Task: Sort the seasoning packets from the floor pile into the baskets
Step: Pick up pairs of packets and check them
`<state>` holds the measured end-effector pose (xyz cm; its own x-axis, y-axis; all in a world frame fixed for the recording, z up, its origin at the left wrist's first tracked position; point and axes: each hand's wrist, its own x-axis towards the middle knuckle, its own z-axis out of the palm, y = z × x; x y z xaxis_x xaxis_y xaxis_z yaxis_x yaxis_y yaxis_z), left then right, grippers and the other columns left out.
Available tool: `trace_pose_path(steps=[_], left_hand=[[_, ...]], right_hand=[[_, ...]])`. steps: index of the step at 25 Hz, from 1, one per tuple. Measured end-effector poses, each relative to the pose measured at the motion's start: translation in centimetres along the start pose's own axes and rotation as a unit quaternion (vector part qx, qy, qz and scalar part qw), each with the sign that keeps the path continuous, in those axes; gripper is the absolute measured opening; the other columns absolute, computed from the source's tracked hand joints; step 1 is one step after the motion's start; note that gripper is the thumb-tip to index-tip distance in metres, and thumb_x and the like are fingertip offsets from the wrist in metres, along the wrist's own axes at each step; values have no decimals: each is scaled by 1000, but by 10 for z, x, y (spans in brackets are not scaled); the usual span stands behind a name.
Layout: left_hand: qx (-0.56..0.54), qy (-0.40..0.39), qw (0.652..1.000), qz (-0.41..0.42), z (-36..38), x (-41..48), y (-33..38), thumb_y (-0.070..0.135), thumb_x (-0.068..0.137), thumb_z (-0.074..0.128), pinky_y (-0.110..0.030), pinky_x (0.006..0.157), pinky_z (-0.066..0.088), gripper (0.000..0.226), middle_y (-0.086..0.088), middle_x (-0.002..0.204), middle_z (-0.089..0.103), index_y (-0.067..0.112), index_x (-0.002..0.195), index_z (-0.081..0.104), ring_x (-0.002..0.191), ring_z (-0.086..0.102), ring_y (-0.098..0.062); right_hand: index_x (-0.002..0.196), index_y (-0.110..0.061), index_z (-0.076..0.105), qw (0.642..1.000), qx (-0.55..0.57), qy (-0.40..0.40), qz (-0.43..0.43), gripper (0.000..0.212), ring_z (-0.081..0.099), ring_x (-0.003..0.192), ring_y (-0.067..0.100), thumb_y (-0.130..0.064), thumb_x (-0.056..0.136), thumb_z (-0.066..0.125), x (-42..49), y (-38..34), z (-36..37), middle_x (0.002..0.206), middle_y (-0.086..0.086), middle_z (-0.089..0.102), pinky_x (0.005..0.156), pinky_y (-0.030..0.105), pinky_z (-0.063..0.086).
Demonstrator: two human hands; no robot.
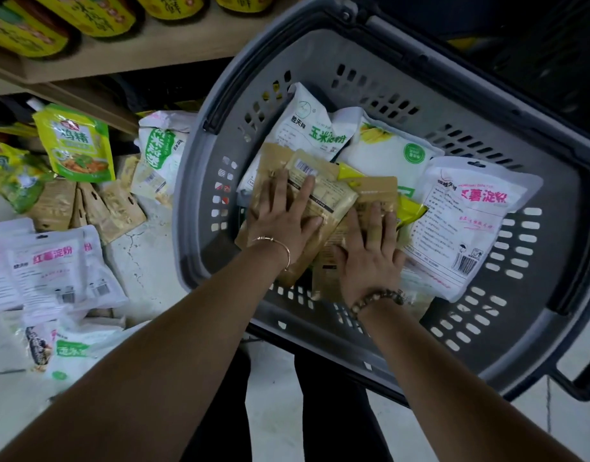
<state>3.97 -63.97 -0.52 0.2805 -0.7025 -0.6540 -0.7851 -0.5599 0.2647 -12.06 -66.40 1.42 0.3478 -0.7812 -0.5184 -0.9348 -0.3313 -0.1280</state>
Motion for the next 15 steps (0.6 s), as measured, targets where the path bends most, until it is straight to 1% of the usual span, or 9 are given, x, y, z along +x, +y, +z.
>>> trace_pose_path(steps=[2,5,8,10,12,13,15], left_hand=[[8,-5,1000,-2,4,1,-1,60,92,23,-57,111,10,69,4,150,-33,48,134,-31,143,-16,-29],[14,-13,1000,1,0,4,0,59,93,24,-56,111,10,70,2,150,-32,45,136,-30,142,-15,-31],[15,-16,1000,9,-13,-1,1,56,93,31,-53,112,12,70,-1,155,-21,42,144,-15,143,-9,-32],[-4,-6,1000,1,-28,-9,3,51,94,34,-50,112,17,65,-2,158,-11,37,147,0,144,-3,-29],[-49,21,998,-22,-48,-21,4,45,95,37,-48,108,27,57,-3,157,8,30,146,17,143,14,-28],[-68,35,997,-31,-57,-30,4,42,95,38,-46,104,33,53,-4,154,19,27,144,24,138,26,-29],[-116,61,991,-34,-77,-49,3,40,94,41,-42,96,44,45,-5,140,42,24,136,39,121,47,-29]], right_hand=[[147,-36,-2,1000,5,-5,6,65,-14,142,19,-56,90,23,1,-1,3,145,-12,-27,109,49,15],[148,-36,1,1000,4,-19,9,66,-12,143,21,-54,92,31,3,-3,0,150,-10,-23,111,48,12],[147,-35,9,999,5,-42,21,67,-10,144,23,-47,91,42,4,-6,-13,157,-2,-9,113,49,5],[147,-33,15,998,0,-51,26,65,-7,144,23,-41,91,46,4,-10,-29,158,1,-2,116,48,0],[148,-29,17,998,13,-60,30,64,-4,145,24,-35,91,46,5,-20,-47,158,3,1,117,47,-1],[148,-27,17,997,18,-64,26,63,-2,145,25,-33,92,46,4,-26,-57,158,4,2,117,46,-1],[148,-25,16,998,27,-56,3,64,2,144,27,-30,91,47,-1,-42,-76,158,6,4,116,44,1]])
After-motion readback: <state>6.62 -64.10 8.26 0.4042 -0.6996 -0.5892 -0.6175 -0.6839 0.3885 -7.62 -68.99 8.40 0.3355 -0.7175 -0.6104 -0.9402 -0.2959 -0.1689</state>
